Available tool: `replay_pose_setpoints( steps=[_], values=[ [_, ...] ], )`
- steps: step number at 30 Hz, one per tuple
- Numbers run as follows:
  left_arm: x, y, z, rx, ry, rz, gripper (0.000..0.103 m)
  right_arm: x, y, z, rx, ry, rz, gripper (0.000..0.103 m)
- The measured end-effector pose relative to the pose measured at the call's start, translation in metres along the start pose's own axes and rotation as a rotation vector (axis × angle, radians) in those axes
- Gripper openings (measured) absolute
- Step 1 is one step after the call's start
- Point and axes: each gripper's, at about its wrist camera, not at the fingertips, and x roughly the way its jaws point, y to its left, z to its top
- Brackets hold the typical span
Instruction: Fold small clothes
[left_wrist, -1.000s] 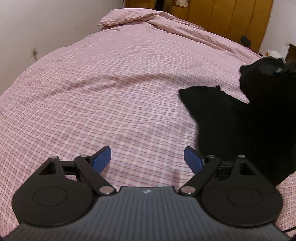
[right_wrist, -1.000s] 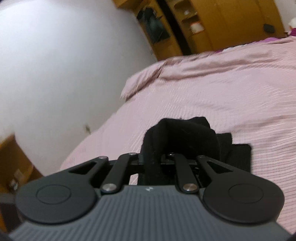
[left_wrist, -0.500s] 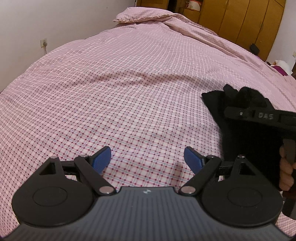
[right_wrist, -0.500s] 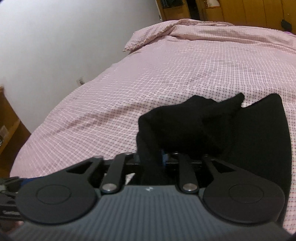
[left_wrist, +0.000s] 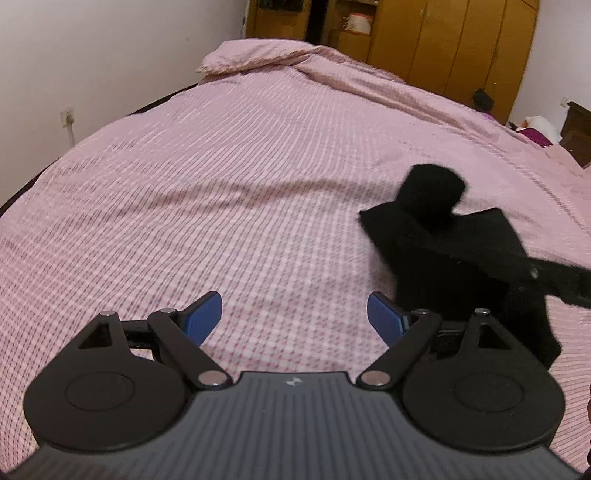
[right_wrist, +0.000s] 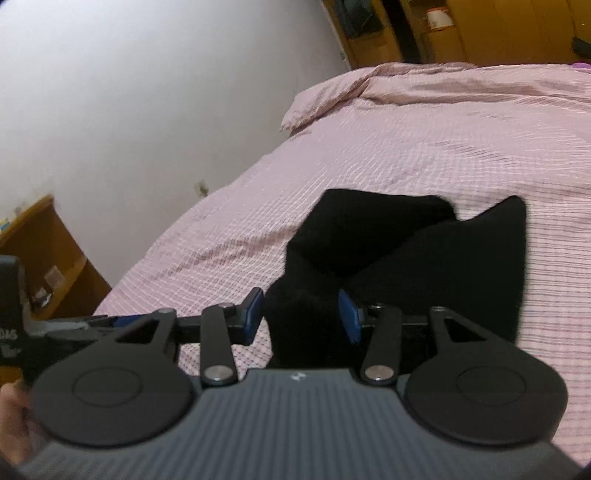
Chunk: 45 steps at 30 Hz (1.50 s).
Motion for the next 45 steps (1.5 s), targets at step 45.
replay_pose_setpoints(
  steps=[45],
  values=[
    [0.048, -0.045, 0.011, -0.023, 0.060, -0.113, 0.093, -0.036, -0.095, -0.032, 0.250, -0.030, -0.178, 0.076]
  ],
)
